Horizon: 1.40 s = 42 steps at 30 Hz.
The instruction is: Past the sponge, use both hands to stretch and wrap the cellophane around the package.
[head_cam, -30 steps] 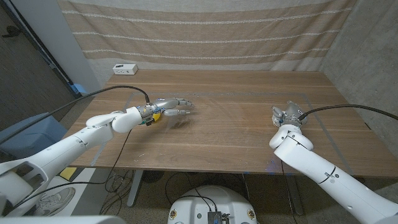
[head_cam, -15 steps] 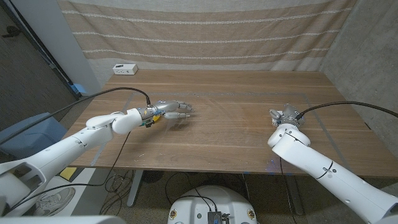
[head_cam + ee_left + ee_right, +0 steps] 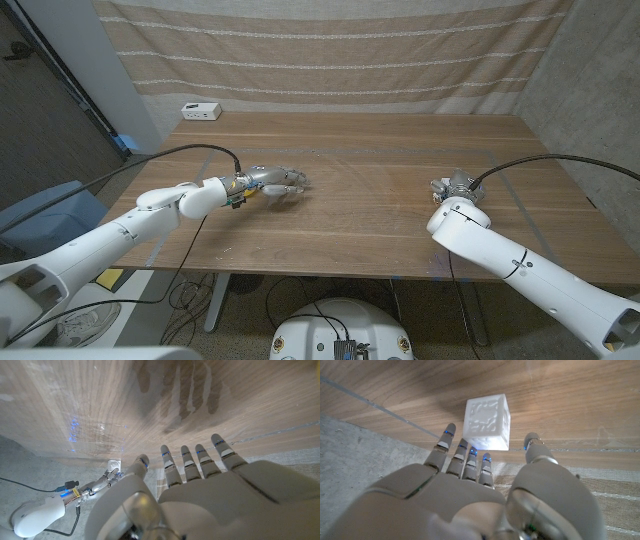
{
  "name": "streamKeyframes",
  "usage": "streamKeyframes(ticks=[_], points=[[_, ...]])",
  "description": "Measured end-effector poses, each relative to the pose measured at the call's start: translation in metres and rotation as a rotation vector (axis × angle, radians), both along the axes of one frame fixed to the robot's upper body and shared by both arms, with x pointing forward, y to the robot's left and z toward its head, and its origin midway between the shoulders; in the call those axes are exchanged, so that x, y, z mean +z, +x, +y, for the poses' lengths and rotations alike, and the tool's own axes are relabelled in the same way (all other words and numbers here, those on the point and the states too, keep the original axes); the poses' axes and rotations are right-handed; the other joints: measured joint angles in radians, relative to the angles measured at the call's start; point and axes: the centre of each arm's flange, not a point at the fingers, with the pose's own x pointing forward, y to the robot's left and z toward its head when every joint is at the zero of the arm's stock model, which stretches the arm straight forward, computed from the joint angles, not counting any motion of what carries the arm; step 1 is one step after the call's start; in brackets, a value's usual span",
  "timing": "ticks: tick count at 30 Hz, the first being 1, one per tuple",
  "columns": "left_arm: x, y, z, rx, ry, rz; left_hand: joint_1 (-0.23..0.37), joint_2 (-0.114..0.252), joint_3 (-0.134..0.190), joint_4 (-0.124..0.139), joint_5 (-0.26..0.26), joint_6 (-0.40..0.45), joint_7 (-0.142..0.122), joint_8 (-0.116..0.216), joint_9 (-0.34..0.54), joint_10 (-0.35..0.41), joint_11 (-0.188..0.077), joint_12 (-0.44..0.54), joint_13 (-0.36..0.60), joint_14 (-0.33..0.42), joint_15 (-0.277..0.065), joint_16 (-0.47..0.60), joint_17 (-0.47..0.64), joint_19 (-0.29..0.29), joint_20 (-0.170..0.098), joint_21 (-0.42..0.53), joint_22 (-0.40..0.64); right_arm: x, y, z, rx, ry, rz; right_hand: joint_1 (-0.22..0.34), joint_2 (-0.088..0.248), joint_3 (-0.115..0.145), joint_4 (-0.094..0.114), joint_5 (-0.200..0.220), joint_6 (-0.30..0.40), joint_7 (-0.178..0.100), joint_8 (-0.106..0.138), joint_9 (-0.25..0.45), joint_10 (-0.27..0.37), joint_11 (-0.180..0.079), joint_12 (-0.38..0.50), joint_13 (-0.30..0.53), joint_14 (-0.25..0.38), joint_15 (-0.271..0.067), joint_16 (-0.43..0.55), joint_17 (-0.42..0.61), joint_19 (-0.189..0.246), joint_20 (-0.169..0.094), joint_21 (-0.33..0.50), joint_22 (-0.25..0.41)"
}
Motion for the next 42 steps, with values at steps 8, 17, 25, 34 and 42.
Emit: streamKeyframes(ticks=[8,17,25,34,42], points=[[-0.001,-0.001,0.002,0.009,-0.005,0.005,-0.004,-0.004,0.004,0.004,0.000,-0.014,0.004,-0.008,0.000,0.000,0.000,-0.007,0.000,-0.004,0.004,-0.006,0.000,0.000,0.000,0.000,0.000,-0.001,0.006,0.000,-0.008,-0.015,0.016,0.086,0.029,0.010,0.005,0.000,0.083,-0.001,0.022,0.000,0.090,-0.013,0.022,-0.002,0.103,-0.044,0.038,0.009,0.095,-0.025,0.023,0.002],[-0.001,-0.001,0.004,0.018,-0.008,0.009,-0.009,0.001,0.008,0.008,0.000,-0.027,0.005,-0.015,0.000,-0.008,0.000,-0.015,0.000,-0.009,-0.002,-0.006,0.000,0.000,0.000,-0.007,0.000,0.001,0.009,0.001,-0.045,-0.049,-0.027,0.313,0.021,0.018,0.002,-0.007,0.516,-0.026,0.116,0.014,0.401,0.056,0.210,0.060,0.518,-0.027,0.408,0.170,0.357,-0.152,0.192,0.055],[-0.002,-0.001,0.005,0.020,-0.008,0.014,-0.014,-0.004,0.003,0.012,0.000,-0.039,0.007,-0.019,0.003,-0.018,0.000,-0.026,0.000,-0.015,0.004,-0.010,0.000,0.000,0.000,-0.007,0.000,-0.001,0.006,0.005,-0.088,-0.108,-0.130,0.433,-0.098,0.039,0.005,-0.019,0.725,-0.025,0.147,0.031,0.498,0.088,0.324,0.145,0.606,-0.006,0.549,0.169,0.393,-0.201,0.370,0.145],[-0.002,-0.002,0.006,0.020,-0.009,0.015,-0.014,-0.004,0.007,0.015,0.000,-0.039,0.007,-0.019,0.003,-0.018,0.000,-0.029,0.000,-0.020,-0.001,-0.010,0.000,0.000,0.000,-0.007,0.000,0.005,-0.002,0.013,-0.095,-0.166,-0.265,0.436,-0.102,0.039,0.005,-0.019,0.750,-0.025,0.154,0.031,0.503,0.090,0.339,0.145,0.610,-0.010,0.568,0.169,0.366,-0.194,0.390,0.155],[-0.003,-0.003,0.005,0.019,-0.009,0.016,-0.018,-0.008,0.007,0.016,0.000,-0.033,0.013,-0.019,0.003,-0.018,0.000,-0.029,0.000,-0.020,-0.001,-0.010,0.000,0.000,0.000,-0.007,0.000,0.013,-0.011,0.025,-0.044,-0.188,-0.356,0.442,-0.108,0.039,0.013,-0.019,0.757,-0.025,0.154,0.031,0.503,0.090,0.341,0.160,0.610,-0.010,0.591,0.169,0.340,-0.181,0.390,0.159]])
